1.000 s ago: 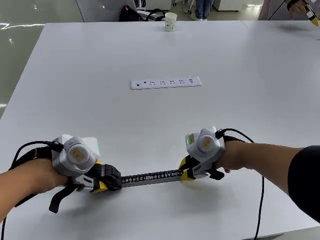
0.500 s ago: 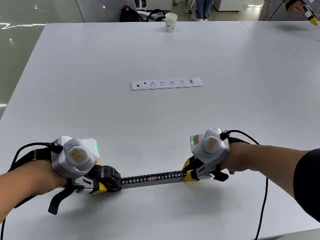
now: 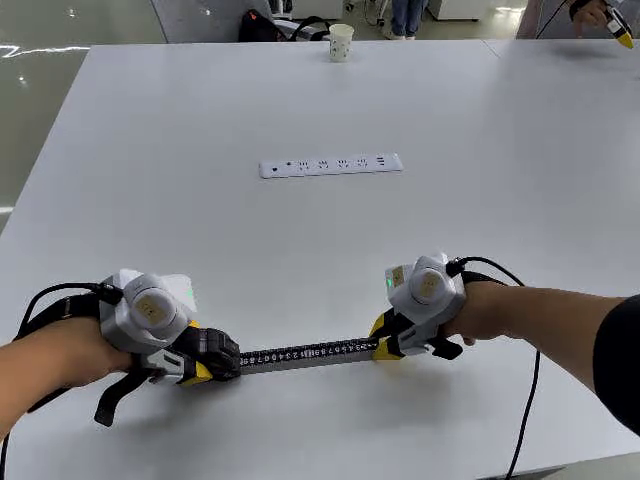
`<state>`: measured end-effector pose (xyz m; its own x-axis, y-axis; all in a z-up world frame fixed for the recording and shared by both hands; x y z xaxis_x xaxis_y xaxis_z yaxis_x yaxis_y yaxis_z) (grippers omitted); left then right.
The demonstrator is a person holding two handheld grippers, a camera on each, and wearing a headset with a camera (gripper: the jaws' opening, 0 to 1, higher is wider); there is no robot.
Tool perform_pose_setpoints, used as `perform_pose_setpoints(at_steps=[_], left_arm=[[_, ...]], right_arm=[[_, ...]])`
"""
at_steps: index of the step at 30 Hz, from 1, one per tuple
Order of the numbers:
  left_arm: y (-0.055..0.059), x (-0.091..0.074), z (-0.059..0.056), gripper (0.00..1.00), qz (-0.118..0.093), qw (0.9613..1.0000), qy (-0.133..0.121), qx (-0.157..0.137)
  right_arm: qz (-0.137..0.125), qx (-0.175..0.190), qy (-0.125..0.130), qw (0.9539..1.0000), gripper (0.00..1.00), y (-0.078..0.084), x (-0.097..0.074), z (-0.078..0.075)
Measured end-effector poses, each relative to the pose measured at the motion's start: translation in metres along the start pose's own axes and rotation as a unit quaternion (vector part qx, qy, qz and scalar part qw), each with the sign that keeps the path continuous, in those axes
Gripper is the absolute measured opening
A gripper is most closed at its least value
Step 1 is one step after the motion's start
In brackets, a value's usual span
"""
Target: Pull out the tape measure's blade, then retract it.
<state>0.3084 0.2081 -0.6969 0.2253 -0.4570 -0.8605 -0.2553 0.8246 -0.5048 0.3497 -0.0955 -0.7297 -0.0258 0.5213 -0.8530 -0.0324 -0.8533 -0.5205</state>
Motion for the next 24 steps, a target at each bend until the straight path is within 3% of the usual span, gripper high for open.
perform_pose_setpoints(at_steps=[24], left_arm=[[-0.0022,-0.0027,-0.0023,0.31,-0.001,1.0000,0.000,-0.002]], right_arm=[[0.002,0.010,0.004,0.9999,0.09,0.0098,-0.0065,-0.0012]])
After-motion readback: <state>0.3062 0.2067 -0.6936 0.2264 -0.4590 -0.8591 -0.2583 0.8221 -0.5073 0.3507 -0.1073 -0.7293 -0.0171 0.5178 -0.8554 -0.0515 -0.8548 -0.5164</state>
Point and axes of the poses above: the centre of the closed fingertips' face, and the gripper's own axes: x roughly forward along the fingers, z roughly to its left, y roughly out of its underside, the point moved 9 cm from there along -x, roughly backward along the fingers, and after that the axes turned 1 degree about -z, right-handed, at the moved point
